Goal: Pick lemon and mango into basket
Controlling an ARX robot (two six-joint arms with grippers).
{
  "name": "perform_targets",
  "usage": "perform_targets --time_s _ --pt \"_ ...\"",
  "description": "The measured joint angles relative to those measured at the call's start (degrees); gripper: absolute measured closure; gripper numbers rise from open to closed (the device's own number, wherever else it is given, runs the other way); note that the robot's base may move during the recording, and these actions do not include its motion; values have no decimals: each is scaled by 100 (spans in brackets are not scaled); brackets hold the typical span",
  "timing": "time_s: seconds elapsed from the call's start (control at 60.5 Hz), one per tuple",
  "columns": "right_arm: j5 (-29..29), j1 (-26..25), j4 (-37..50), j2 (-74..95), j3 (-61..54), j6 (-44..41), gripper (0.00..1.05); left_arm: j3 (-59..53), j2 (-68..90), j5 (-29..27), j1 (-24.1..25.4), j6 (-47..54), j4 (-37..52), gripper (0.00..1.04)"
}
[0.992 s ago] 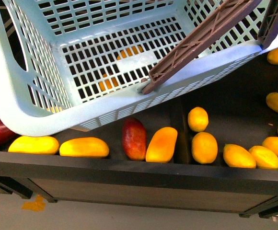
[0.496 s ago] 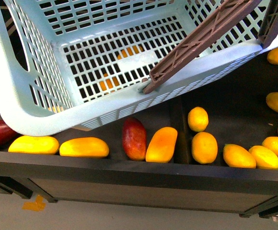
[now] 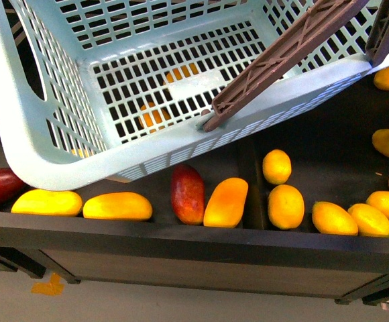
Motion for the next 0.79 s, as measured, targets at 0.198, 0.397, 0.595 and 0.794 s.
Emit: perform_targets --time_s 0.198,0.397,0.595,0.794 --pt "-31 37 -37 232 114 2 9 -2 0 -9 2 0 0 89" --pt "-2 114 -168 424 354 2 9 -2 0 2 0 0 0 89" --pt "17 129 -282 579 634 0 13 -2 0 0 0 0 0 89" --pt "11 98 -356 647 702 -37 38 -2 0 -2 2 0 0 89"
